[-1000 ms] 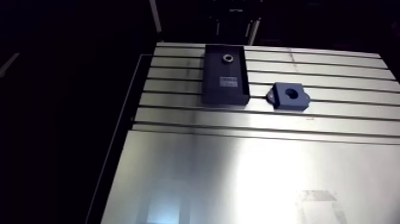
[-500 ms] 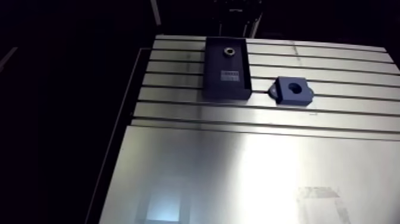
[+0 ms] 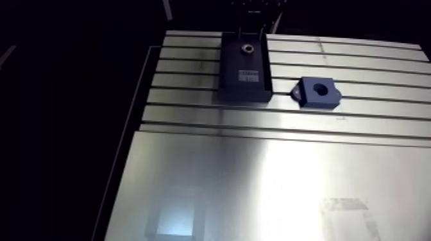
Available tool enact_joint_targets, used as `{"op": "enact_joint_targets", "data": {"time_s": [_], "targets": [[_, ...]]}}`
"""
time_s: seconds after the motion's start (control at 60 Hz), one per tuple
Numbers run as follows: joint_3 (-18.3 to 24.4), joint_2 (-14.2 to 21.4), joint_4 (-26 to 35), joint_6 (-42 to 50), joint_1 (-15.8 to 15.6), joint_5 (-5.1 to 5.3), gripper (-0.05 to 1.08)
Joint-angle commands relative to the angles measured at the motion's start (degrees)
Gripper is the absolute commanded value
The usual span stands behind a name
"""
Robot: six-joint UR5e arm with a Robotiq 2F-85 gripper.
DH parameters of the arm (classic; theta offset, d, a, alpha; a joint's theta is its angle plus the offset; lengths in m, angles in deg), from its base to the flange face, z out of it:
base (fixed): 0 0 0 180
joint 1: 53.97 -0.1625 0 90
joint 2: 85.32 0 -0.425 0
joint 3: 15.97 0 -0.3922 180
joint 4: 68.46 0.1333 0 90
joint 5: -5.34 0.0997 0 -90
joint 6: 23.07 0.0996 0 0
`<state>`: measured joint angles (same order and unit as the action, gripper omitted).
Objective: Pick up the bearing and press it into the housing until flush.
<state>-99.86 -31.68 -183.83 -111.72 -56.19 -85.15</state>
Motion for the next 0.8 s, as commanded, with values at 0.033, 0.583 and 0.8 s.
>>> {"op": "enact_joint_targets", "data": {"time_s": [0.033,0.583,0.8], "targets": [[-0.4,-0.3,-0.2,-0.3,0.1,-0.08,0.42],[-0.4,-0.7,-0.3,-0.4,0.4,-0.08,0.42],[-0.5,-0.9,-1.6,-0.6,0.5,-0.08,0.42]]}}
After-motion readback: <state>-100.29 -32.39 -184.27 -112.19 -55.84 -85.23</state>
